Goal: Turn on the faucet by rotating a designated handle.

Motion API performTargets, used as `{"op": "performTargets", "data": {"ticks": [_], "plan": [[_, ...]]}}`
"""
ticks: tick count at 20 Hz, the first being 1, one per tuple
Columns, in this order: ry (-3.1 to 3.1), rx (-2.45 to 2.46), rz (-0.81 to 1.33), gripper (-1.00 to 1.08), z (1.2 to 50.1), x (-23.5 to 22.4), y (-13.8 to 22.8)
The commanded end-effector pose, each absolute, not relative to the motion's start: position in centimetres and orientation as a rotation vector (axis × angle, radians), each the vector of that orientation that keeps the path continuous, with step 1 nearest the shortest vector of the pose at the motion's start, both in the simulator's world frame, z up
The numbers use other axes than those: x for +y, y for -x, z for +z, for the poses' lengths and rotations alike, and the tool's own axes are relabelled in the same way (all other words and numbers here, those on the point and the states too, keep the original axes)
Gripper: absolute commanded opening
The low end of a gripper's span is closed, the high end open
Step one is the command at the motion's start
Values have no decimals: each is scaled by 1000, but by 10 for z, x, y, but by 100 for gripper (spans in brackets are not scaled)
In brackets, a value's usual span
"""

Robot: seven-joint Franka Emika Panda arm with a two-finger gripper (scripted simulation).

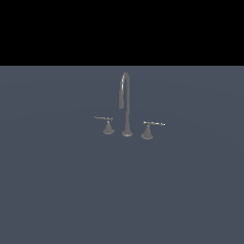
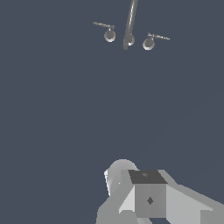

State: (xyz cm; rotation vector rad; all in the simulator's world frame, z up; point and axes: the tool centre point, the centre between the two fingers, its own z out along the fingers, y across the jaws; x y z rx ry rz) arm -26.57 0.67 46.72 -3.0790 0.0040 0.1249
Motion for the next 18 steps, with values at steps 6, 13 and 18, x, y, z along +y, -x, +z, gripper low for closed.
{"op": "performTargets", "data": {"ticks": [6,13,18], "plan": [[3062,42,138,-100,464,1,263],[3039,86,155,-100,460,-8,262],[3035,107,155,-100,459,-7,257]]}}
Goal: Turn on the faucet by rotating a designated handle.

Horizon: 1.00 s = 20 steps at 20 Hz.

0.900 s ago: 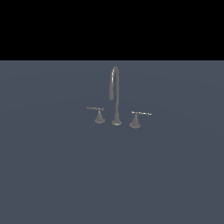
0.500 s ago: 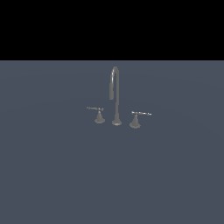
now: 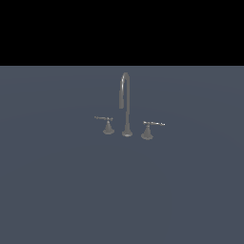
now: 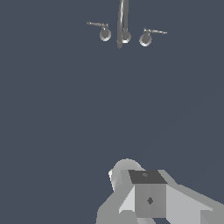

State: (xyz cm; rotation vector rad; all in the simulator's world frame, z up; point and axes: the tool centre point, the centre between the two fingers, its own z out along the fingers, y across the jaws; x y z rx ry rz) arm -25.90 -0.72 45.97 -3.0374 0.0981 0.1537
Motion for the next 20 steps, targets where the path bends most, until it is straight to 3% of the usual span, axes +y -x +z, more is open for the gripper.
{"op": "performTargets", "data": {"ticks": [1,10,20], "plan": [[3033,117,155,-100,459,-7,255],[2995,289,165,-100,453,-1,219],[2903,643,197,-100,430,10,146]]}}
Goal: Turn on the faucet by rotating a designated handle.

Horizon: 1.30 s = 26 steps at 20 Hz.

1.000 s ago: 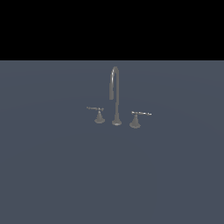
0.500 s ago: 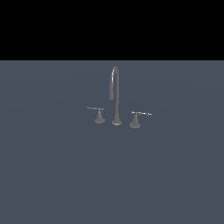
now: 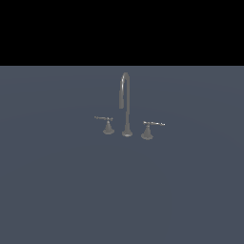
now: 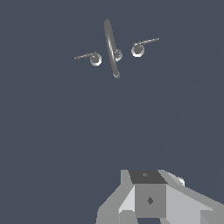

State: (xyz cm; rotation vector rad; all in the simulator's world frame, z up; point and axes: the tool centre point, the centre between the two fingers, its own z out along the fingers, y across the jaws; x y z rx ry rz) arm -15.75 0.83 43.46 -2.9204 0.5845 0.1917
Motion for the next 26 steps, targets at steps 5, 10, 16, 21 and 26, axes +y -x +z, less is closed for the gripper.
{"op": "performTargets", "data": {"ticks": [5,10,16,21,26], "plan": [[2845,837,216,-100,411,17,107],[2781,1032,233,-100,387,24,71],[2694,1266,246,-100,354,33,29],[2614,1459,249,-100,321,41,-3],[2525,1648,241,-100,286,49,-33]]}}
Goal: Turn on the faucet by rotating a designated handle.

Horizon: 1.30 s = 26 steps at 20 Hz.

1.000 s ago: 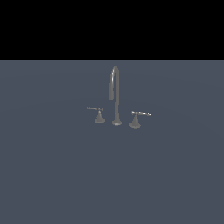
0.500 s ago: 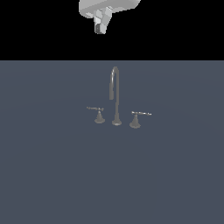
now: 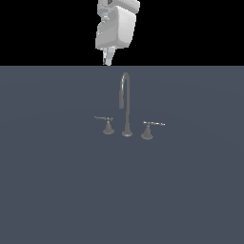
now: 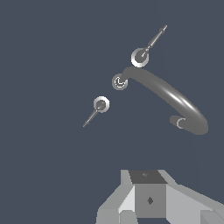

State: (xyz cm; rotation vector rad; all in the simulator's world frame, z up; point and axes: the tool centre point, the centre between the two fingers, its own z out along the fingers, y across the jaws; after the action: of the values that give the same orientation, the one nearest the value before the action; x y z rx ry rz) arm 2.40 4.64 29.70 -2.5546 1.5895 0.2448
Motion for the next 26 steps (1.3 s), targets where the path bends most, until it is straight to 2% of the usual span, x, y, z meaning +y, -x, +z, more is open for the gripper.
{"op": "performTargets", "data": {"ticks": [1,15,26], "plan": [[2507,1685,238,-100,278,50,-38],[2213,2166,144,-100,164,72,-101],[2006,2408,37,-100,88,84,-126]]}}
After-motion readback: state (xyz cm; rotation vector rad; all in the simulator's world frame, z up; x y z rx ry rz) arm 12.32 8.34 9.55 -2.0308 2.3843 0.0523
